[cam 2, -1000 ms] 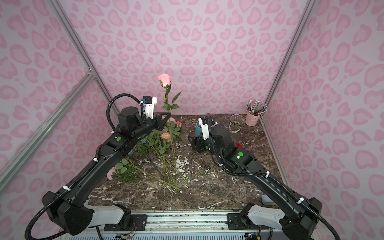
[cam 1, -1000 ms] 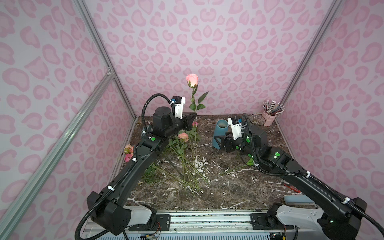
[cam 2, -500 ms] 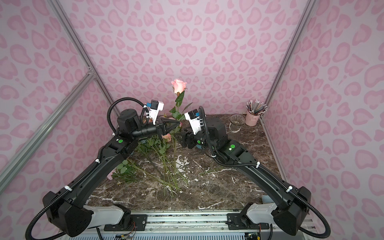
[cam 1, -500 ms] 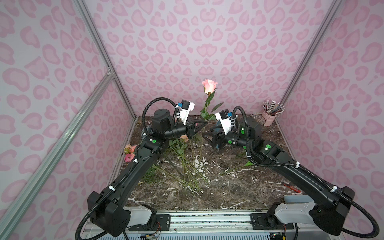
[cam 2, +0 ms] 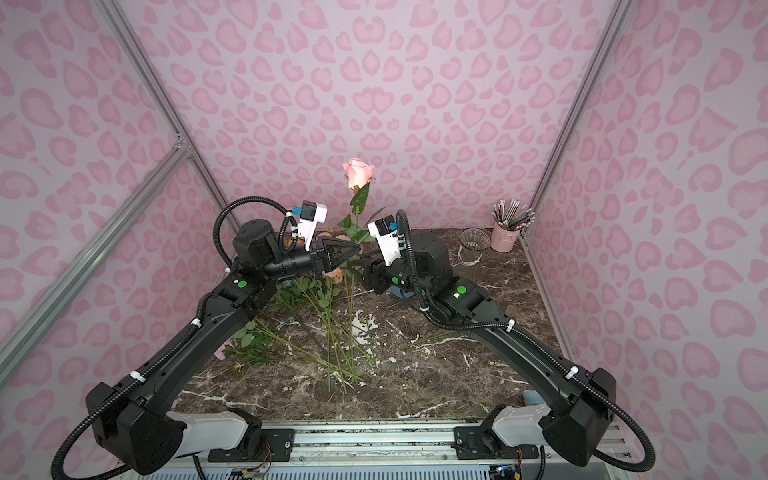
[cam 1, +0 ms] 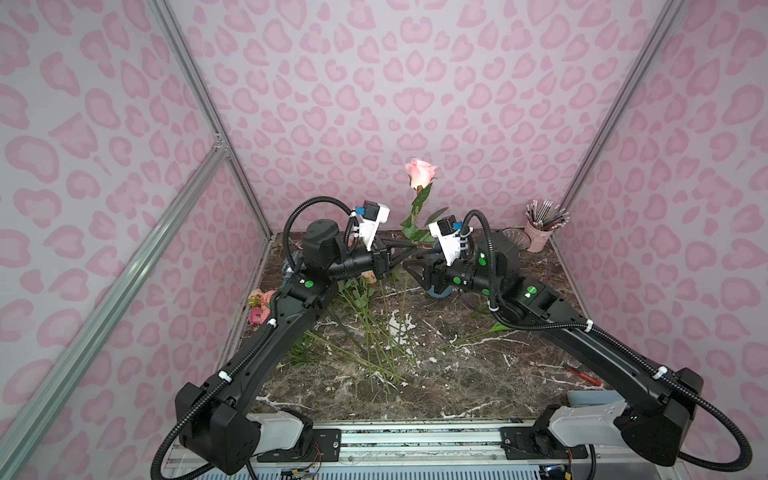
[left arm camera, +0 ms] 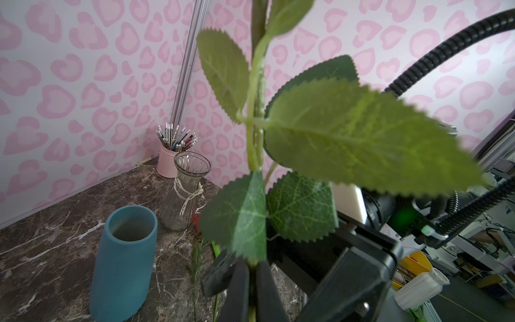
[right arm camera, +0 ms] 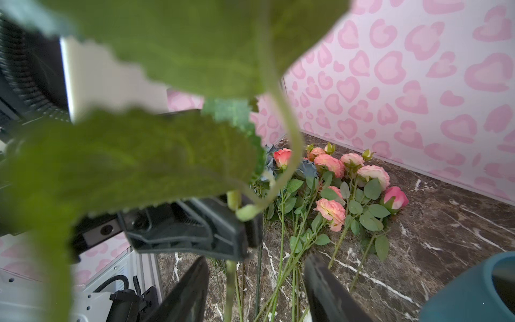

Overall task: Place the pink flowers into the vase
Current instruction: Pick up the flower at the center of the board.

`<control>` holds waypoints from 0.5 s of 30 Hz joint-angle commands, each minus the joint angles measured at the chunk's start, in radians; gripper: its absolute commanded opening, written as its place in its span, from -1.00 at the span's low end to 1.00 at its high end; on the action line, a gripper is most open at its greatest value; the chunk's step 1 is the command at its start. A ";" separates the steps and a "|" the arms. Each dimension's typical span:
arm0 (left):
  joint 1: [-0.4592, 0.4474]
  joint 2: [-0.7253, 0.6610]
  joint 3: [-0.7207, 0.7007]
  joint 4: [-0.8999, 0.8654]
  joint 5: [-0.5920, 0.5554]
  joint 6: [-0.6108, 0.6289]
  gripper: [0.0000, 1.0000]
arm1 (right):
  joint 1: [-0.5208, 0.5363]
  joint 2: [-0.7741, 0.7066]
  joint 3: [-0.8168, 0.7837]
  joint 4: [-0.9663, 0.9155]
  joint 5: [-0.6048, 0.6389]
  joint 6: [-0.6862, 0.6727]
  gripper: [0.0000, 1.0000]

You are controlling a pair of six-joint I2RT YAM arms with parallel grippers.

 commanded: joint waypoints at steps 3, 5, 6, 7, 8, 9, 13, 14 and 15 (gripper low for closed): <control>-0.001 -0.007 -0.009 0.056 0.009 -0.010 -0.93 | -0.003 -0.004 -0.009 0.088 -0.003 0.006 -0.65; 0.000 -0.006 -0.009 0.056 0.009 -0.011 -0.93 | -0.004 -0.005 -0.017 0.098 -0.002 0.011 -0.80; 0.000 -0.005 -0.009 0.059 0.010 -0.012 -0.93 | -0.005 -0.004 -0.020 0.102 -0.004 0.013 -0.89; 0.000 -0.006 -0.009 0.062 0.012 -0.014 -0.93 | -0.005 -0.005 -0.021 0.102 -0.003 0.013 -0.97; 0.000 -0.006 -0.010 0.062 0.012 -0.015 -0.93 | -0.006 -0.005 -0.023 0.103 -0.002 0.014 -1.00; 0.000 -0.007 -0.009 0.062 0.012 -0.016 -0.93 | -0.006 -0.005 -0.024 0.106 0.000 0.016 -1.00; -0.002 -0.009 -0.006 0.041 -0.010 -0.008 -0.89 | -0.013 -0.007 -0.029 0.106 0.015 0.021 -1.00; -0.001 -0.007 0.001 0.023 -0.024 -0.003 -0.74 | -0.016 -0.009 -0.031 0.106 0.021 0.024 -1.00; 0.000 -0.005 0.009 0.002 -0.042 0.003 -0.27 | -0.020 -0.014 -0.032 0.106 0.029 0.024 -1.00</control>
